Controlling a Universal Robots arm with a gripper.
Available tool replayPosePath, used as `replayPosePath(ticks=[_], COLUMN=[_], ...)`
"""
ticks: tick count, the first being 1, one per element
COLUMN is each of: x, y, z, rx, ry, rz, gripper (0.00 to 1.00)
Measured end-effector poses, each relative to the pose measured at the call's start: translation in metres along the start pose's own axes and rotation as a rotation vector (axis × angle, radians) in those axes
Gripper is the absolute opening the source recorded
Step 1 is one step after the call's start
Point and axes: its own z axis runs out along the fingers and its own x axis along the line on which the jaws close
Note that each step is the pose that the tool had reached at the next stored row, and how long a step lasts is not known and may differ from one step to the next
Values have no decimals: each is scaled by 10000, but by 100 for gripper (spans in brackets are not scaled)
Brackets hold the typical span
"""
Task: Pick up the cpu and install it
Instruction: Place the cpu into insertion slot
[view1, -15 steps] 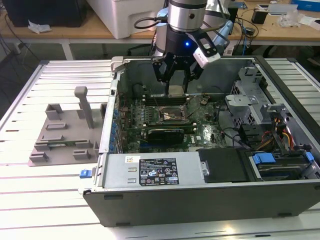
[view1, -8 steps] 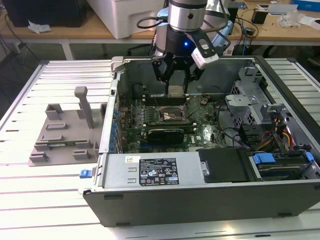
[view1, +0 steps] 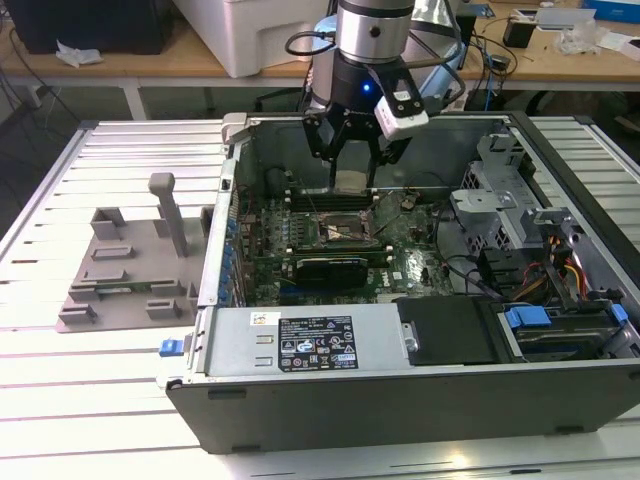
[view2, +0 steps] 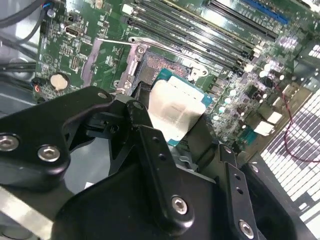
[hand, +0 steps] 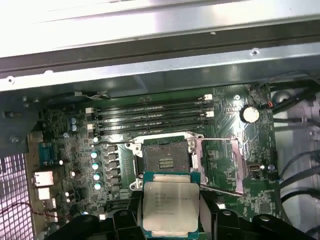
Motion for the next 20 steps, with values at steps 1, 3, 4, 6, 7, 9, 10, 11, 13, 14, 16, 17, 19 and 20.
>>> replayPosePath(ticks=[1,3,4,6,7,9,10,11,13,14,16,17,19,20], x=[0,0,0,0,0,0,0,0,0,0,0,0,0,0], y=[0,1,1,0,1,0,1,0,0,0,1,0,1,1], z=[0,1,1,0,0,0,0,0,0,0,0,0,1,0], rx=[0,-10,-14,-17,-22,-29,-32,-36,-43,-48,-59,-63,-71,-73], ry=[1,5,5,8,9,12,13,14,16,18,22,23,26,27], rz=[296,653,764,989,1108,1385,1477,1602,1829,1995,2327,2461,2694,2778], gripper=[55,55,55,55,55,55,55,55,55,55,55,55,55,55])
